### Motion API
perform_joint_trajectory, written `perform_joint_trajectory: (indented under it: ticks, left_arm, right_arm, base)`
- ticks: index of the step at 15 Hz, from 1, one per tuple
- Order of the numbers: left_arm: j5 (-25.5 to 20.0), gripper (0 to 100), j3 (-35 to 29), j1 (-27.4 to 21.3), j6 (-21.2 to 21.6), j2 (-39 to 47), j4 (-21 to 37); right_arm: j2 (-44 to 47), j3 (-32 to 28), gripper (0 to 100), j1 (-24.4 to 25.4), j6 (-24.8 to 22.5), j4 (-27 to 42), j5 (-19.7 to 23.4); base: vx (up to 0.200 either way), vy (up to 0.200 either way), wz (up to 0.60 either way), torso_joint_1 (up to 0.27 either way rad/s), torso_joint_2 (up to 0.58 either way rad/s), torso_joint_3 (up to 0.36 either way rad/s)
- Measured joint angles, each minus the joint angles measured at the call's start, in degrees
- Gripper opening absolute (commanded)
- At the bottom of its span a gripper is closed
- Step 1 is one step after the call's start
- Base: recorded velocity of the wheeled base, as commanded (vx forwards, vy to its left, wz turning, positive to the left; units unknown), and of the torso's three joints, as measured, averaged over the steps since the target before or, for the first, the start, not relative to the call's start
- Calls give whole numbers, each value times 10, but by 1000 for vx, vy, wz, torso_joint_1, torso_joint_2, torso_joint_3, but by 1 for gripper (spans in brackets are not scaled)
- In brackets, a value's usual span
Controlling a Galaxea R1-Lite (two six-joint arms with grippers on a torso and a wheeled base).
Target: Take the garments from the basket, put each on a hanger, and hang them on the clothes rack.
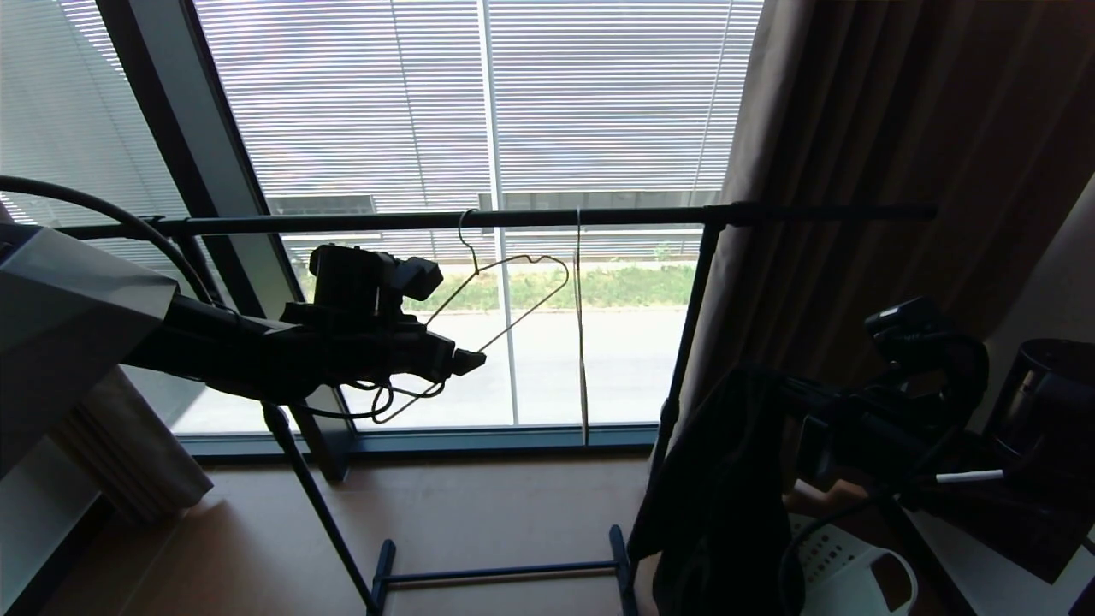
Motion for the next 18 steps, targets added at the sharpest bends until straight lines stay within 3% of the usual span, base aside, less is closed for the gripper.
perform_joint_trajectory:
  ticks: [4, 5, 18]
  left_arm:
    - [1, 100, -3, -2, 0, 1, -1]
    - [1, 0, -1, -2, 1, 1, -1]
    - [4, 0, 7, 1, -1, -25, 0]
  right_arm:
    - [0, 0, 0, 0, 0, 0, 0]
    - [0, 0, 0, 0, 0, 0, 0]
    - [0, 2, 0, 0, 0, 0, 0]
  base:
    - [0, 0, 0, 0, 0, 0]
    - [0, 0, 0, 0, 0, 0]
    - [0, 0, 0, 0, 0, 0]
